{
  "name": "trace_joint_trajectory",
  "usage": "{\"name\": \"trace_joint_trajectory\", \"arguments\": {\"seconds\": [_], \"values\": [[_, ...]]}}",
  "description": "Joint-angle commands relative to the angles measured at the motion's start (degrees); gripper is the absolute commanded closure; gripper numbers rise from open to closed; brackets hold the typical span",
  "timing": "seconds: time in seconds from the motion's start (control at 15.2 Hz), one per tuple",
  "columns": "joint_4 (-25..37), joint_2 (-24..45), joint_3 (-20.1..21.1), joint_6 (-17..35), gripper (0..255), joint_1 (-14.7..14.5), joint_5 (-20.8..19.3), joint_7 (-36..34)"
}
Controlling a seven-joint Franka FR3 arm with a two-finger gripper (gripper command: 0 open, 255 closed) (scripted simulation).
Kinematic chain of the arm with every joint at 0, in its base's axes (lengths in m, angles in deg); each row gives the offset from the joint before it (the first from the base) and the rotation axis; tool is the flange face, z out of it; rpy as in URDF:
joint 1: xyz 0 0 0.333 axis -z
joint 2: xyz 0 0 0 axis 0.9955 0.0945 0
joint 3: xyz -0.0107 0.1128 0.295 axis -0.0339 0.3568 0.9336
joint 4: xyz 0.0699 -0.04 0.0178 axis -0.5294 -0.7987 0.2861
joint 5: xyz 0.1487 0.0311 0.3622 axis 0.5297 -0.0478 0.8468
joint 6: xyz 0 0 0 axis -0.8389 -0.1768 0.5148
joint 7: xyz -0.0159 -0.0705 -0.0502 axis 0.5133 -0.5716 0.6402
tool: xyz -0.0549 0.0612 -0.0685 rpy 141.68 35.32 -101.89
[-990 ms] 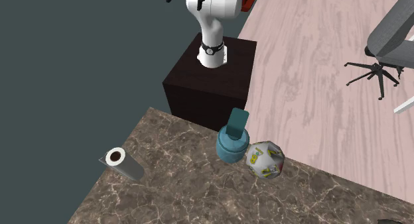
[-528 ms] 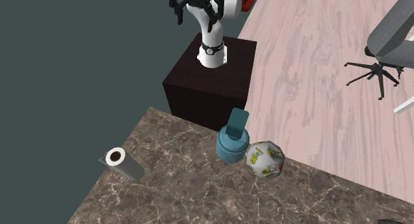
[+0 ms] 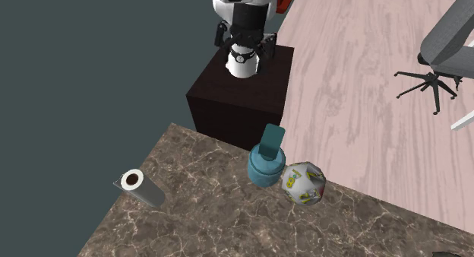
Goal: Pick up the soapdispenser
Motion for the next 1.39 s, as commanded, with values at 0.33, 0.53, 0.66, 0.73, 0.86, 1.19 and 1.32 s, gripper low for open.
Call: {"name": "trace_joint_trajectory", "arguments": {"seconds": [0.33, 0.53, 0.66, 0.73, 0.86, 1.19, 1.32], "values": [[0.24, 11.18, 6.22, 13.1, 0, 0.34, -0.52, -8.39], [1.94, 16.99, 9.04, 17.95, 0, 1.08, -2.4, -12.69], [3.53, 21.14, 10.9, 20.85, 0, 1.7, -4.45, -15.97], [4.46, 23.29, 11.78, 22.18, 0, 2.0, -5.75, -17.77], [6.6, 27.73, 13.43, 24.54, 0, 2.58, -8.92, -21.66], [5.66, 30.46, 13.82, 27.88, 0, 2.79, -11.58, -24.19], [5.04, 31.47, 13.91, 29.33, 0, 2.93, -12.72, -25.17]]}}
